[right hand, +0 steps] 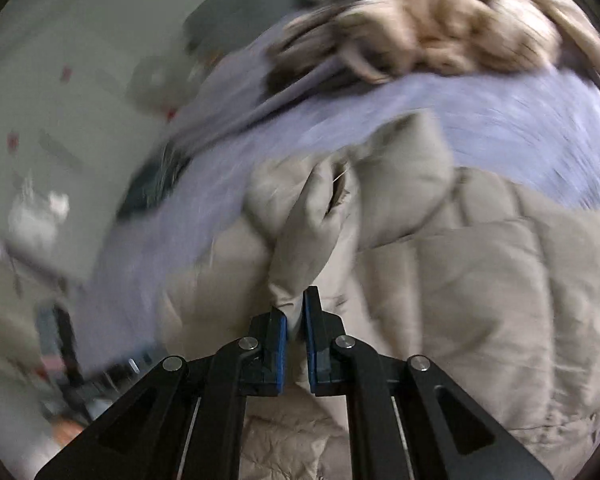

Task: Fold large clothes

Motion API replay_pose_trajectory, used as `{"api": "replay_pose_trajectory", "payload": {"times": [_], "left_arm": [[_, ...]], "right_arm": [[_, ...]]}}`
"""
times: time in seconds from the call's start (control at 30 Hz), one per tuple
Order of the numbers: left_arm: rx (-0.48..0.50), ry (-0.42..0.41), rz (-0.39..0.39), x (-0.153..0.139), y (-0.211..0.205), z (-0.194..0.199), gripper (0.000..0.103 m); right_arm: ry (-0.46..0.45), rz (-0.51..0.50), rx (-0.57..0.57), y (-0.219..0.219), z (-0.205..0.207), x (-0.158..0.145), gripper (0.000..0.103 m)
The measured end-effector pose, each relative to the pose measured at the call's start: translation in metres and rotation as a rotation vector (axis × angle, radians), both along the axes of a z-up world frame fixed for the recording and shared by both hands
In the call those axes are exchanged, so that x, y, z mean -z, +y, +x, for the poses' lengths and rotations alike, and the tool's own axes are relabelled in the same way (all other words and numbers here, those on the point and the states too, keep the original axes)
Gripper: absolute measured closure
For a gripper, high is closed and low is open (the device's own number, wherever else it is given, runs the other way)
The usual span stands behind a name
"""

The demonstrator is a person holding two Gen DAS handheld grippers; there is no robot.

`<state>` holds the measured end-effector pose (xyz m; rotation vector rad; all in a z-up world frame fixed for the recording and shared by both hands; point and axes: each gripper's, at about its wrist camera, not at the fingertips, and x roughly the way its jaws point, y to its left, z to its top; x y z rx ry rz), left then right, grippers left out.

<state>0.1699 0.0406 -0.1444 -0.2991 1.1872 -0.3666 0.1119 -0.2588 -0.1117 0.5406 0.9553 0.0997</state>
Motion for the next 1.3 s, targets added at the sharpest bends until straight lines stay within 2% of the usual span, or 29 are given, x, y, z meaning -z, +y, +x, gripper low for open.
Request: {"api": "replay_pose_trajectory", "payload": {"times": [0.07, 0.13, 0.2, 0.23, 0.33, 0.43, 0.53, 0.63, 0.73, 0.77, 0.83, 0.87, 0.9, 0.97, 1.0, 1.1, 1.17, 1.23, 1.3], "left_arm": [[-0.004, 0.013, -0.046, 0.001, 0.002, 0.002, 0.0], [0.007, 0.019, -0.069, 0.002, 0.001, 0.001, 0.0], [0.027, 0.022, -0.091, 0.001, -0.004, 0.003, 0.0], [0.039, 0.026, -0.105, 0.001, -0.007, 0.004, 0.0], [0.059, 0.044, -0.132, 0.003, -0.015, 0.005, 0.0], [0.086, 0.074, -0.168, 0.009, -0.028, 0.007, 0.0], [0.095, 0.115, -0.172, 0.021, -0.042, 0.011, 0.0], [0.117, 0.129, -0.147, 0.032, -0.065, 0.017, 0.0], [0.15, 0.119, -0.119, 0.037, -0.085, 0.02, 0.0], [0.157, 0.117, -0.116, 0.037, -0.089, 0.021, 0.003], [0.172, 0.099, -0.103, 0.034, -0.1, 0.022, 0.028], [0.186, 0.096, -0.091, 0.032, -0.106, 0.023, 0.059], [0.194, 0.103, -0.086, 0.032, -0.109, 0.024, 0.084], [0.18, 0.094, -0.096, 0.028, -0.106, 0.021, 0.087], [0.175, 0.075, -0.097, 0.024, -0.103, 0.019, 0.09], [0.169, 0.028, -0.06, 0.016, -0.086, 0.004, 0.09], [0.177, 0.038, -0.024, 0.023, -0.078, -0.003, 0.09], [0.186, 0.067, 0.009, 0.036, -0.074, -0.009, 0.09], [0.191, 0.06, 0.022, 0.044, -0.074, -0.01, 0.09]], "right_arm": [[0.027, -0.061, -0.078, 0.028, 0.001, 0.005, 0.093], [0.067, -0.097, -0.136, 0.045, 0.004, 0.014, 0.08], [0.106, -0.107, -0.171, 0.054, -0.001, 0.023, 0.045], [0.114, -0.099, -0.178, 0.054, -0.009, 0.025, 0.04], [0.136, -0.071, -0.156, 0.039, -0.03, 0.028, 0.039], [0.174, -0.019, -0.088, 0.01, -0.056, 0.031, 0.039], [0.221, 0.081, 0.024, -0.035, -0.087, 0.038, 0.039], [0.254, 0.217, 0.189, -0.086, -0.125, 0.05, 0.039], [0.24, 0.339, 0.366, -0.131, -0.16, 0.062, 0.039], [0.222, 0.379, 0.422, -0.145, -0.17, 0.065, 0.039], [0.185, 0.44, 0.527, -0.169, -0.183, 0.07, 0.039], [0.169, 0.465, 0.57, -0.179, -0.187, 0.072, 0.039], [0.158, 0.486, 0.603, -0.188, -0.189, 0.074, 0.04], [0.147, 0.506, 0.635, -0.197, -0.188, 0.076, 0.071], [0.163, 0.48, 0.638, -0.199, -0.184, 0.075, 0.095], [0.135, 0.427, 0.565, -0.195, -0.17, 0.062, 0.096], [0.124, 0.386, 0.504, -0.188, -0.162, 0.052, 0.096], [0.16, 0.334, 0.471, -0.18, -0.158, 0.059, 0.096], [0.207, 0.319, 0.473, -0.174, -0.161, 0.065, 0.096]]}}
